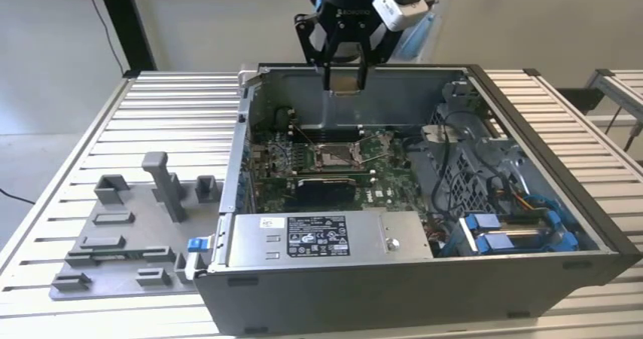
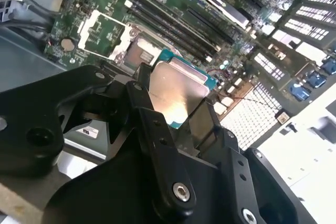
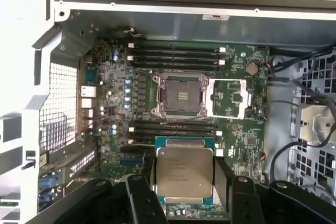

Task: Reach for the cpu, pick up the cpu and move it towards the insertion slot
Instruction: 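Pick up the cpu and move it towards the insertion slot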

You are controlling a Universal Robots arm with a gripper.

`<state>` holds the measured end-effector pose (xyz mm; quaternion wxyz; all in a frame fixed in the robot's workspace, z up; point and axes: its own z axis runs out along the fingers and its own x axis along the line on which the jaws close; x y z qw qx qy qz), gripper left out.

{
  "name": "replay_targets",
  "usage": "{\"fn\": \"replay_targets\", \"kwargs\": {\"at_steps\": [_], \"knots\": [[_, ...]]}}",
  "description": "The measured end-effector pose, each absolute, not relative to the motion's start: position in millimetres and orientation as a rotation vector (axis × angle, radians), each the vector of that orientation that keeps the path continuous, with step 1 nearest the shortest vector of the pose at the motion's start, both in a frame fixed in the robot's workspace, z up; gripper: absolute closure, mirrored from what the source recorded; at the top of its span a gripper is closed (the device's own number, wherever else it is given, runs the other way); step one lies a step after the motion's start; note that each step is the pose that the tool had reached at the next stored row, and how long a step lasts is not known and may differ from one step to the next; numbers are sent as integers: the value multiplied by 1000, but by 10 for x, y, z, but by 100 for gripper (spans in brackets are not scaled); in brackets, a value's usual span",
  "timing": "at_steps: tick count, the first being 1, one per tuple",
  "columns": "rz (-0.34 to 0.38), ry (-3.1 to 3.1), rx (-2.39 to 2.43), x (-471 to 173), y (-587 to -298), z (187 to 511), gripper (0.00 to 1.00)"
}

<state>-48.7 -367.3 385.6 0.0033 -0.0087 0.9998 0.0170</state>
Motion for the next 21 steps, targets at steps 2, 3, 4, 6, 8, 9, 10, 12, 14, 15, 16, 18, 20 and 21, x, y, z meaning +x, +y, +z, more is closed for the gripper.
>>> {"fn": "replay_targets", "kwargs": {"at_steps": [2,3,4,6,8,9,10,12,14,15,16,18,20,21], "knots": [[53,3134,-27,-490,-3623,3855,100],[53,3134,-26,-491,-3598,3855,100],[53,3134,-26,-492,-3575,3854,100],[53,3134,-24,-493,-3533,3853,100],[53,3134,-21,-494,-3498,3853,100],[53,3134,-20,-494,-3482,3853,100],[53,3134,-18,-494,-3464,3852,100],[53,3134,-15,-495,-3434,3851,100],[53,3134,-12,-498,-3410,3850,100],[53,3134,-11,-502,-3402,3850,100],[53,3134,-11,-506,-3394,3849,100],[53,3135,-10,-512,-3383,3850,100],[53,3134,-10,-515,-3383,3849,100],[53,3134,-10,-515,-3383,3849,100]]}}
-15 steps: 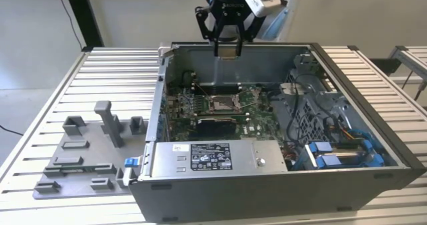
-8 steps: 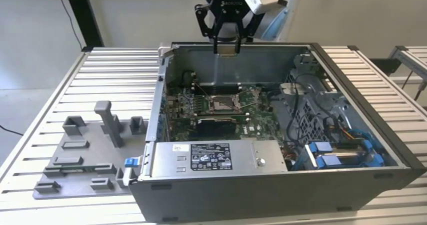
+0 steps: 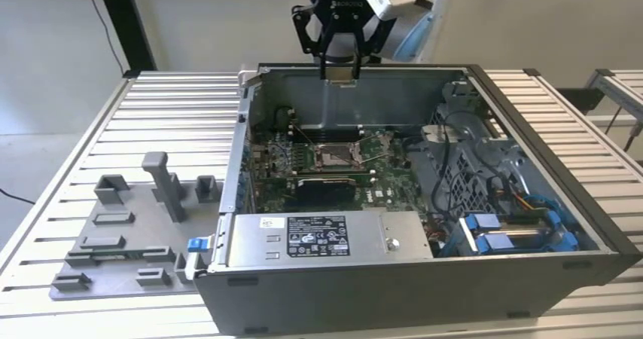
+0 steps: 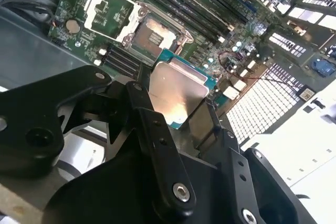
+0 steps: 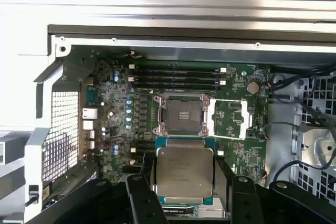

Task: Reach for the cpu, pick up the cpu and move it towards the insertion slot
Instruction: 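Pick up the cpu and move it towards the insertion slot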

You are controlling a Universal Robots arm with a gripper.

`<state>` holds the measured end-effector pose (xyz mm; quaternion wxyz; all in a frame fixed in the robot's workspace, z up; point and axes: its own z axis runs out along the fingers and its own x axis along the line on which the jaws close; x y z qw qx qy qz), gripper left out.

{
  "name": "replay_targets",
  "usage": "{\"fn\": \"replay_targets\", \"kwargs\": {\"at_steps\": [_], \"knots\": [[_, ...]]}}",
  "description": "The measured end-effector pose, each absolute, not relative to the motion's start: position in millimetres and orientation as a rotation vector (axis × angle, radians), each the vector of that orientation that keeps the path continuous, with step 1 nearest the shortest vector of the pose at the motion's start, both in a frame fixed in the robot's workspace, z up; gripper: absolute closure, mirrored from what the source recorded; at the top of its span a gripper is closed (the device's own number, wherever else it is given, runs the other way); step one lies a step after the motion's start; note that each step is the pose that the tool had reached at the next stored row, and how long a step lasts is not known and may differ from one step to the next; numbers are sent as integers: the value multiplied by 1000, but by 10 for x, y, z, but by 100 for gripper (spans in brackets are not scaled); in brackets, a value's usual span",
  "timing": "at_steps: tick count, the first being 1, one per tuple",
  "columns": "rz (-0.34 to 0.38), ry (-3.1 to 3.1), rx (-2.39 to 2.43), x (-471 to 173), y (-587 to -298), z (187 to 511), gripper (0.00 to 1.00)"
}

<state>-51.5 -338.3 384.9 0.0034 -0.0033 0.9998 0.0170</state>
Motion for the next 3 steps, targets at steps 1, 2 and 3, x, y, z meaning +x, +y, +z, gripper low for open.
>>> {"fn": "replay_targets", "kwargs": {"at_steps": [1,2,3], "knots": [[53,3134,-10,-516,-3383,3849,100],[53,3134,-10,-516,-3383,3849,100],[53,3134,-10,-516,-3383,3849,100]]}}
